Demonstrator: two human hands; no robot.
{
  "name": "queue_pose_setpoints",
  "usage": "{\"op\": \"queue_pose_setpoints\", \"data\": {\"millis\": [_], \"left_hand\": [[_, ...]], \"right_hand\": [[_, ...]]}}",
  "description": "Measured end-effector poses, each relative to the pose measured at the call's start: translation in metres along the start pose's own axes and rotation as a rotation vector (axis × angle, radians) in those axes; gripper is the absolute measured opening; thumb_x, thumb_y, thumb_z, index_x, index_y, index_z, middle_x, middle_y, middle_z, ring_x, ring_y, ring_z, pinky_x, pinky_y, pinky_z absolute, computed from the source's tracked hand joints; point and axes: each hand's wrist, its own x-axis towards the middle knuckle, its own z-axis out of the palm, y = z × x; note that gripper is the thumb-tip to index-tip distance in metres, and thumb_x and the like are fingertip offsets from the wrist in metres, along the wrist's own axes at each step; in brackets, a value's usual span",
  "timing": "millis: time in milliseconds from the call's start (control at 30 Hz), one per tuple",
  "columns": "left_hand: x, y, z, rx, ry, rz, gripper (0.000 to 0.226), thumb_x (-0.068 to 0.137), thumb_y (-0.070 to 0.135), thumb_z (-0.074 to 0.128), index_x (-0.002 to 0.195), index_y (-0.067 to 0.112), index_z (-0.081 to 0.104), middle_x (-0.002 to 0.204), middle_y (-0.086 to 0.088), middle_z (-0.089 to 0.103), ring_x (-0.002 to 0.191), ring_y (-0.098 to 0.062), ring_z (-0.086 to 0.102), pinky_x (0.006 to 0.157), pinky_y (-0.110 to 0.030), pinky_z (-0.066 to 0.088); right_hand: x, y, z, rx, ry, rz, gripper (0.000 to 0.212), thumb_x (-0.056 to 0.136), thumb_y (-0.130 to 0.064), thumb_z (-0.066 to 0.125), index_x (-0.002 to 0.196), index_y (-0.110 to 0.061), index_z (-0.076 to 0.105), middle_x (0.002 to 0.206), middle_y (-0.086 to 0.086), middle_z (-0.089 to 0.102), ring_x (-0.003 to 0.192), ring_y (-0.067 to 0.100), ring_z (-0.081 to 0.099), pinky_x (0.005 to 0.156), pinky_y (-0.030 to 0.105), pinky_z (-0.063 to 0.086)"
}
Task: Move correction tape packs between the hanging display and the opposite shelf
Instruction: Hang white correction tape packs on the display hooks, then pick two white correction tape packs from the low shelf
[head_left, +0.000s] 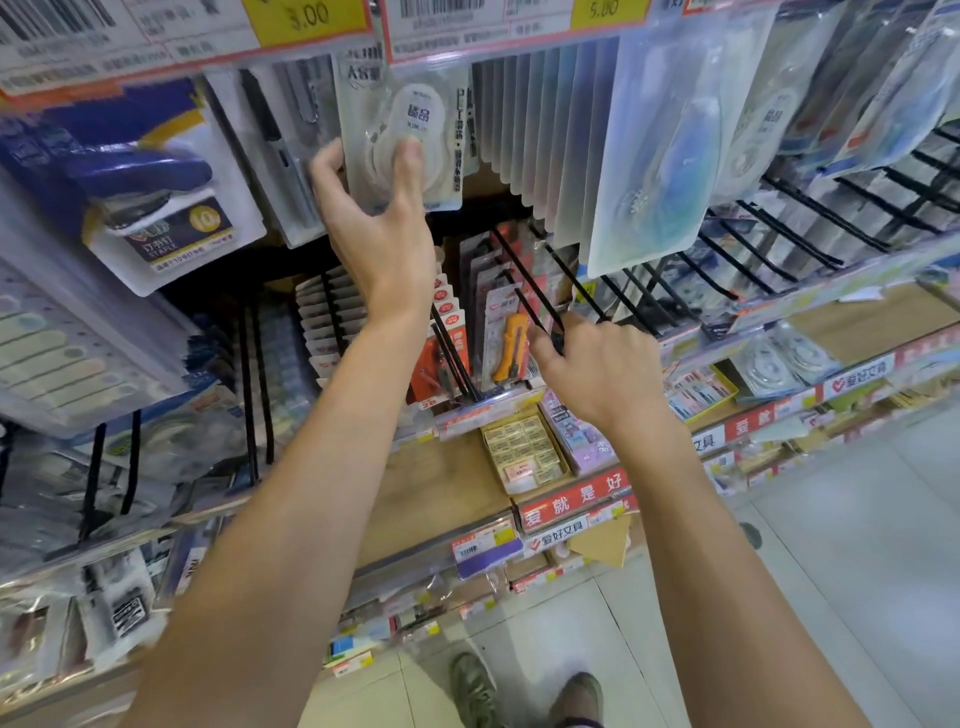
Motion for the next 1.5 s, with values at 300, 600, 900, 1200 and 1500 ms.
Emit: {"op": "queue_pose_setpoints", "data": {"millis": [300,600,900,1200,1500], "left_hand": [[-0.009,0.018,0.0,0.067,-0.071,-0.081,0.032,0.087,0.045,0.069,0.1,0.031,0.044,0.12,-0.006,0.061,0.095,-0.026,0.072,0.05,-0.03,0.056],[-0.038,0.019,-0.034,0.468,-0.115,-0.124,0.065,0.084,0.044,0.067,0.137,0.022,0.039,0.138,0.003,0.049,0.124,-0.017,0.055,0.103,-0.043,0.05],[-0.161,0.057,-0.074,1.011,-0.314,0.161,0.037,0.098,0.03,0.058,0.132,0.017,0.054,0.106,0.004,0.065,0.096,-0.016,0.06,0.082,-0.03,0.044],[-0.263,0.056,-0.029,1.549,-0.895,0.297,0.036,0.1,0.035,0.05,0.128,0.014,0.056,0.119,-0.012,0.065,0.109,-0.036,0.063,0.077,-0.04,0.049],[-0.324,0.02,0.069,1.628,-1.475,0.31,0.049,0.099,0.047,0.048,0.14,0.021,0.047,0.124,-0.011,0.058,0.103,-0.031,0.061,0.078,-0.035,0.051]], "right_hand": [[-0.002,-0.001,-0.008,0.017,-0.017,-0.007,0.055,0.105,-0.049,0.031,0.1,-0.004,0.062,0.096,0.021,0.07,0.093,0.038,0.065,0.066,0.036,0.033],[-0.014,0.007,-0.016,0.07,-0.068,-0.04,0.068,0.104,-0.058,0.023,0.109,-0.003,0.062,0.097,0.02,0.07,0.102,0.037,0.063,0.097,0.045,0.037],[-0.075,0.046,-0.017,0.132,0.059,-0.213,0.068,0.097,-0.047,0.046,0.144,0.002,0.045,0.149,0.022,0.047,0.141,0.039,0.04,0.115,0.056,0.033],[-0.16,0.129,-0.045,0.11,-0.112,-0.12,0.053,0.098,-0.035,0.053,0.143,-0.007,0.043,0.138,0.015,0.053,0.129,0.035,0.048,0.105,0.045,0.039],[-0.211,0.229,-0.051,0.188,-0.35,0.229,0.038,0.099,-0.039,0.053,0.124,-0.012,0.053,0.126,0.012,0.06,0.113,0.034,0.059,0.084,0.04,0.048]]}}
